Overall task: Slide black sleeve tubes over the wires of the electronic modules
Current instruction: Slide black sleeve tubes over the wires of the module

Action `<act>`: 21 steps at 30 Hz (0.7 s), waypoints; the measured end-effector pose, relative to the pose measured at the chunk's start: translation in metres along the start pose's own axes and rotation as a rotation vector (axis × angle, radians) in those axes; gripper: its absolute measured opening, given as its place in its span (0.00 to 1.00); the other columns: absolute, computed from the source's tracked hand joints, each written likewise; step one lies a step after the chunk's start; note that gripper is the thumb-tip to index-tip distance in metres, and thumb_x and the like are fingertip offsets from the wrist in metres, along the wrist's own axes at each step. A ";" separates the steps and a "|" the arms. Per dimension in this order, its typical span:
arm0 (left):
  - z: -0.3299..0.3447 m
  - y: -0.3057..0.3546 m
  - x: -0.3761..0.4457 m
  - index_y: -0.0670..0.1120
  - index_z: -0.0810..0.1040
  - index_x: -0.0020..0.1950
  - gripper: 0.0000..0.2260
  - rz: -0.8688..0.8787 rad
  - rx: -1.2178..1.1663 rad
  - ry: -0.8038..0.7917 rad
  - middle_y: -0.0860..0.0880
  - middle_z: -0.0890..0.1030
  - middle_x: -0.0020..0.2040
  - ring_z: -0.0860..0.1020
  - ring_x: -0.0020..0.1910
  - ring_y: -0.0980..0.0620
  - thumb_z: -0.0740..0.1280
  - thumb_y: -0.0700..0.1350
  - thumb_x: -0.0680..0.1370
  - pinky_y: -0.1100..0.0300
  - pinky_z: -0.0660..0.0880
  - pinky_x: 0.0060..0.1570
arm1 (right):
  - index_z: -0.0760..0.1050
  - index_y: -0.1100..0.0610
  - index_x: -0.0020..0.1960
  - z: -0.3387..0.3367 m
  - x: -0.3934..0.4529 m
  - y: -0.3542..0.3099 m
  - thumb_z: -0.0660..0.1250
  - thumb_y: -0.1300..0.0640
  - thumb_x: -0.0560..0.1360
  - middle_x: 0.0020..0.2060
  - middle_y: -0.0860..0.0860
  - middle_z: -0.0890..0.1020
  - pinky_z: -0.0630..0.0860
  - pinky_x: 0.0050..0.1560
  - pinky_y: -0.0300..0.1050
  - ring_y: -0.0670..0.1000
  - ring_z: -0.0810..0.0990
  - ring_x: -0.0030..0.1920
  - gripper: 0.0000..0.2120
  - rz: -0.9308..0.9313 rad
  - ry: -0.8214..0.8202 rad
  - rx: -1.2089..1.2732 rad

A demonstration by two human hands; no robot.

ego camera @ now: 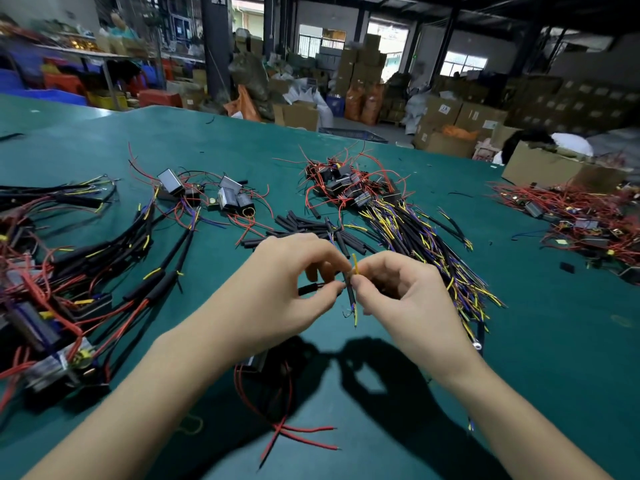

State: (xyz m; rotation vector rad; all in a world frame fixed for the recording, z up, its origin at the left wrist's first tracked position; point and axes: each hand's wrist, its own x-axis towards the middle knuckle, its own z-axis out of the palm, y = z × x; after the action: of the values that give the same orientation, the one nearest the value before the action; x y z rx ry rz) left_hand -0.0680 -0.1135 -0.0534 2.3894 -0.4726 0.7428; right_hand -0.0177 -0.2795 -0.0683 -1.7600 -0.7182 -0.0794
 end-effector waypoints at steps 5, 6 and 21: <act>-0.001 -0.006 0.001 0.46 0.81 0.42 0.06 0.204 0.303 0.014 0.51 0.78 0.39 0.74 0.38 0.52 0.66 0.46 0.74 0.53 0.70 0.39 | 0.78 0.55 0.38 -0.002 0.004 -0.005 0.67 0.66 0.74 0.25 0.45 0.77 0.70 0.31 0.32 0.43 0.72 0.26 0.10 0.095 -0.062 0.092; 0.000 -0.006 0.001 0.46 0.81 0.42 0.06 0.248 0.350 0.023 0.50 0.78 0.38 0.74 0.38 0.51 0.66 0.45 0.74 0.54 0.70 0.39 | 0.78 0.56 0.38 -0.003 0.005 -0.006 0.67 0.66 0.75 0.24 0.45 0.77 0.69 0.30 0.30 0.42 0.72 0.26 0.09 0.112 -0.072 0.104; 0.011 -0.001 0.003 0.40 0.80 0.37 0.08 0.342 0.436 0.128 0.45 0.78 0.34 0.75 0.33 0.44 0.67 0.40 0.75 0.50 0.72 0.34 | 0.79 0.59 0.38 -0.015 0.008 -0.013 0.67 0.64 0.75 0.28 0.48 0.78 0.64 0.27 0.32 0.43 0.69 0.23 0.08 0.335 -0.130 0.165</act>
State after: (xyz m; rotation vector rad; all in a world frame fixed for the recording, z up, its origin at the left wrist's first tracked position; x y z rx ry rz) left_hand -0.0612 -0.1205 -0.0594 2.6649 -0.7398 1.2528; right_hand -0.0135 -0.2874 -0.0492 -1.7134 -0.4977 0.3162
